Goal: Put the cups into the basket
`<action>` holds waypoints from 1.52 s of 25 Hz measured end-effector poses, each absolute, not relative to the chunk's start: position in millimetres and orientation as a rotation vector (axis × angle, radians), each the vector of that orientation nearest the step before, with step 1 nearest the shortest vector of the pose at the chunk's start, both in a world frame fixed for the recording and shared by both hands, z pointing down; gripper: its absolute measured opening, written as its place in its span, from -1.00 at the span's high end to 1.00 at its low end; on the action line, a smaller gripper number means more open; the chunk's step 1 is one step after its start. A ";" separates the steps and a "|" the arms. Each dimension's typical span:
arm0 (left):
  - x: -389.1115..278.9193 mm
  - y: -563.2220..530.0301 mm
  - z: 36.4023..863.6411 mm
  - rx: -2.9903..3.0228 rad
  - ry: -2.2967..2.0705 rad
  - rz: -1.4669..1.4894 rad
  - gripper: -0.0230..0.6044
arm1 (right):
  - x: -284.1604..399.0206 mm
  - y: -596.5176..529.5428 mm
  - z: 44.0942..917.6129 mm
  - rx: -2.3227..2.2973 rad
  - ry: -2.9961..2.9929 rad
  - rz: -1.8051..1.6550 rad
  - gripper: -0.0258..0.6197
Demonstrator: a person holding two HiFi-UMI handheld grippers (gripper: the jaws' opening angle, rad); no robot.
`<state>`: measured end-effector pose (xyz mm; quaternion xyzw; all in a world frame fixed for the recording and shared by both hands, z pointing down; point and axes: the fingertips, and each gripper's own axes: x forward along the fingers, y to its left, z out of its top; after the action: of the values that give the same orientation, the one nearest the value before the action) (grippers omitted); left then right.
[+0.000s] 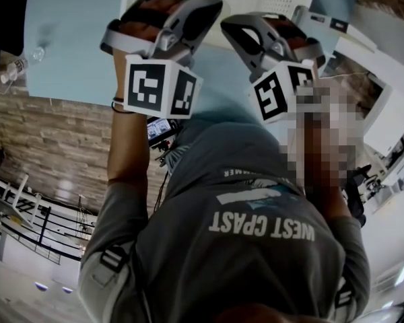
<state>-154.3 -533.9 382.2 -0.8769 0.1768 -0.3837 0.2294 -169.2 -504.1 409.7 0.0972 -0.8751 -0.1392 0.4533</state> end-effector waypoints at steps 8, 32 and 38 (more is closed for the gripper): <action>-150.0 -495.3 372.3 -2.389 0.505 -1.079 0.92 | -165.1 -465.8 388.3 0.244 -2.202 -0.394 0.87; -70.5 -350.7 321.8 -2.243 0.584 -1.157 0.92 | -54.9 -306.7 332.5 0.306 -2.290 -0.513 0.88; -42.9 -312.4 309.9 -2.227 0.608 -1.161 0.92 | -18.5 -261.4 326.5 0.305 -2.291 -0.526 0.88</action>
<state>-42.9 -312.4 309.9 -0.8285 0.2262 -0.4320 0.2752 -18.5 -261.4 326.5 0.1194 -0.8956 -0.2056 0.3760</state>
